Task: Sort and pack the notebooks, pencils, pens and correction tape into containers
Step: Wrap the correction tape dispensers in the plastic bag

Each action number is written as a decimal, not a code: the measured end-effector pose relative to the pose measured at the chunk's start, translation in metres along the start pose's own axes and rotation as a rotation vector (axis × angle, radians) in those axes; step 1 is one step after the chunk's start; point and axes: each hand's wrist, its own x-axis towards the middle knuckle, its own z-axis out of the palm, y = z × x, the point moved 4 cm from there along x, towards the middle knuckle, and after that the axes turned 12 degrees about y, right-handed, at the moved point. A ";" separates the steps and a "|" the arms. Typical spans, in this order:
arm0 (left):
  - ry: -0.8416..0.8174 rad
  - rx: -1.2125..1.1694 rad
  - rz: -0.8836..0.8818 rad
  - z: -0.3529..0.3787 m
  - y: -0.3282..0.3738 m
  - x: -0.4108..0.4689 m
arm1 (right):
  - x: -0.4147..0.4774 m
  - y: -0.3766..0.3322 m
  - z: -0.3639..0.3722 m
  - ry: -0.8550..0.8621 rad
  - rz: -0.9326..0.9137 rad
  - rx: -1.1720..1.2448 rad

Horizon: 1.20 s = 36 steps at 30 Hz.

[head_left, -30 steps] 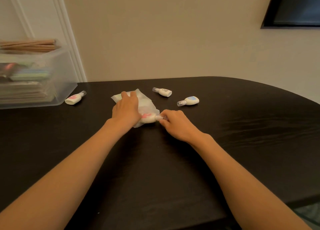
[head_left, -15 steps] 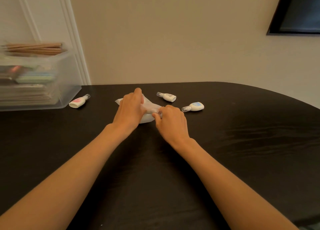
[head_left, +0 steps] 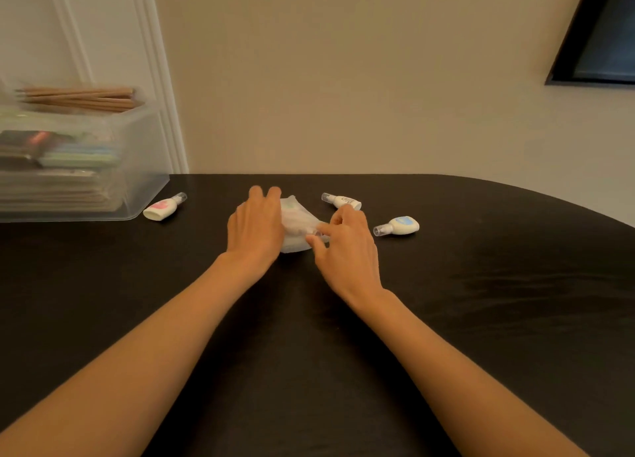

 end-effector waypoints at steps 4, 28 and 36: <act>0.114 -0.083 0.094 -0.008 0.013 -0.003 | -0.003 -0.006 0.003 0.216 -0.022 -0.034; -0.083 -0.245 -0.006 0.020 -0.008 0.009 | 0.024 0.004 0.034 -0.022 0.103 -0.029; -0.112 -0.396 0.091 0.025 -0.013 0.002 | 0.040 0.002 0.055 -0.031 0.149 -0.135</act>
